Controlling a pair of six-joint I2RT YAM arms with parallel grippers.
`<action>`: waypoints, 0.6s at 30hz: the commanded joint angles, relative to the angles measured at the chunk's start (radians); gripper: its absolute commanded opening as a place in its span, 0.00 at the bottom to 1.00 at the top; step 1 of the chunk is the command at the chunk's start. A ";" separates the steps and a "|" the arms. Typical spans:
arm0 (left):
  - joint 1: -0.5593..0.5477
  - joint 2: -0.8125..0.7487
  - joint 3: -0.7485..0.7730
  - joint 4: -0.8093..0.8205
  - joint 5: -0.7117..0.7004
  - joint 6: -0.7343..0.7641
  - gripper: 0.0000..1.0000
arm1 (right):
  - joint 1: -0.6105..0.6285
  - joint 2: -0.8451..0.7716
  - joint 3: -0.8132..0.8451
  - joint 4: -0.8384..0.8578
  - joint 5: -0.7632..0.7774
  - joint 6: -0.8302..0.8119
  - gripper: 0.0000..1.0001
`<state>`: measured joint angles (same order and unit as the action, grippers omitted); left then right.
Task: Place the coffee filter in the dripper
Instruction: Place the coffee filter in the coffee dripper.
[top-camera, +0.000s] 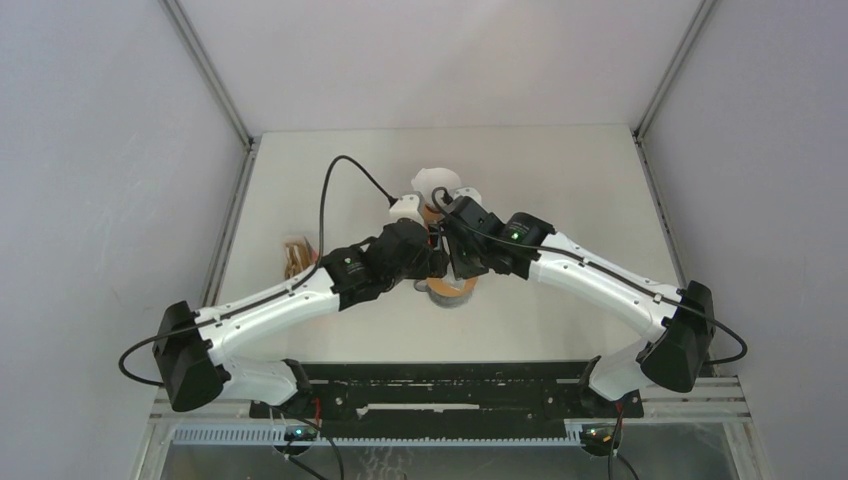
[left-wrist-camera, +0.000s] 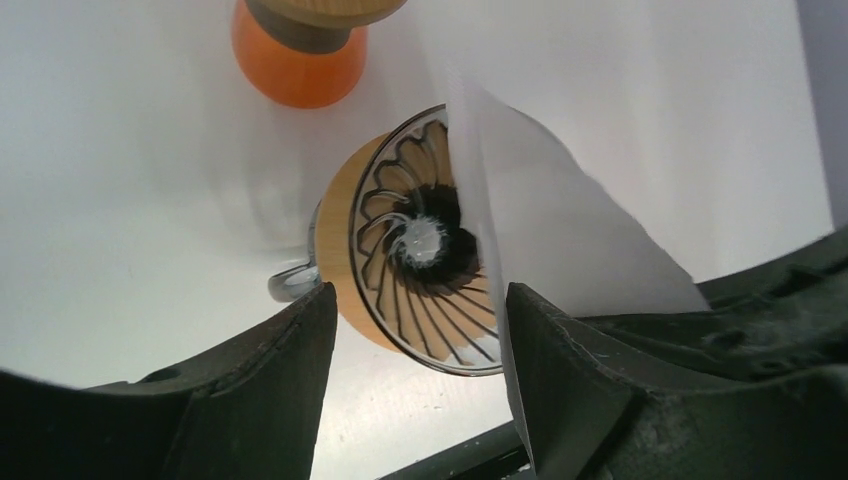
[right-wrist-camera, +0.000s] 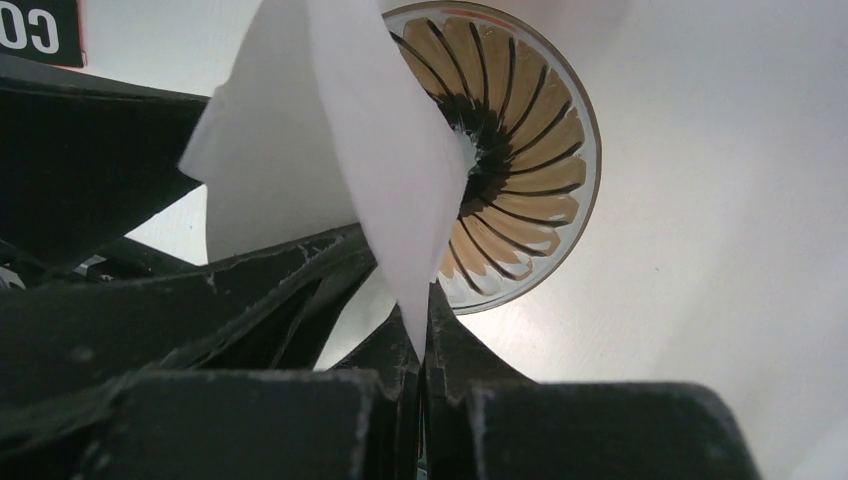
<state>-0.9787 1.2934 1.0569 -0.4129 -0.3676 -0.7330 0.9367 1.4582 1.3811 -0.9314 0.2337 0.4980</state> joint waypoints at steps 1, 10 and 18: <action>0.002 0.003 0.081 -0.044 -0.057 0.029 0.67 | -0.002 -0.022 0.038 0.012 0.010 0.008 0.00; 0.003 0.007 0.118 -0.121 -0.105 0.076 0.62 | -0.029 -0.024 0.036 -0.005 0.007 0.007 0.00; 0.006 0.058 0.167 -0.162 -0.052 0.120 0.59 | -0.042 -0.027 0.032 -0.003 0.003 0.003 0.07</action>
<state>-0.9775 1.3289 1.1454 -0.5541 -0.4358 -0.6544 0.9005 1.4582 1.3811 -0.9413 0.2333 0.4999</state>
